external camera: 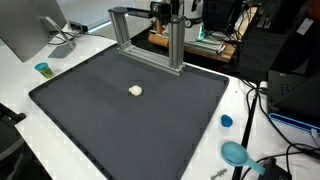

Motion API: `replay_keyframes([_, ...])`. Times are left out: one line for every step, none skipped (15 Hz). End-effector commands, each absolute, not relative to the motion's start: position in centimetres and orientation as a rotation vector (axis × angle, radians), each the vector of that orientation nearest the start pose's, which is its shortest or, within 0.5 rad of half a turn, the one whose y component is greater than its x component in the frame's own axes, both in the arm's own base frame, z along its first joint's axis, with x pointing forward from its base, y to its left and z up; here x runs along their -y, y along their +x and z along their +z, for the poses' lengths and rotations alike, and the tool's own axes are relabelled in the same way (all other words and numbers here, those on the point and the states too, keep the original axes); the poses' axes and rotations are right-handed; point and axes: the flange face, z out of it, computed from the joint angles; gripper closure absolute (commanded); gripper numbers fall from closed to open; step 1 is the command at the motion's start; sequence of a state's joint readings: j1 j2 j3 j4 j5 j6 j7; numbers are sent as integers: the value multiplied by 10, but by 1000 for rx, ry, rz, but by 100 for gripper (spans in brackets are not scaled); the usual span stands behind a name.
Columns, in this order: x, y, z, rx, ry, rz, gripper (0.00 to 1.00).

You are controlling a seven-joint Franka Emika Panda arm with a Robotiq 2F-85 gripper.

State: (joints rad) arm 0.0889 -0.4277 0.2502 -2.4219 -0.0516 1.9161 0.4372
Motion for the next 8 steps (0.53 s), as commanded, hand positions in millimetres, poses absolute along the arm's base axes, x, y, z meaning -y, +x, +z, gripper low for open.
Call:
replay_keyframes([-109, 341, 467, -170, -3253, -229, 0])
replay_keyframes([-98, 331, 468, -165, -3245, -313, 0])
replay_keyframes([-89, 325, 470, -201, -3223, -357, 0])
replay_keyframes([-76, 320, 470, -401, -3189, -307, 0])
replay_keyframes([-97, 341, 470, -255, -3244, -256, 0])
replay_keyframes([-87, 333, 470, -313, -3232, -273, 0])
replay_keyframes([-80, 328, 471, -342, -3224, -287, 0])
replay_keyframes([-77, 325, 472, -356, -3221, -295, 0])
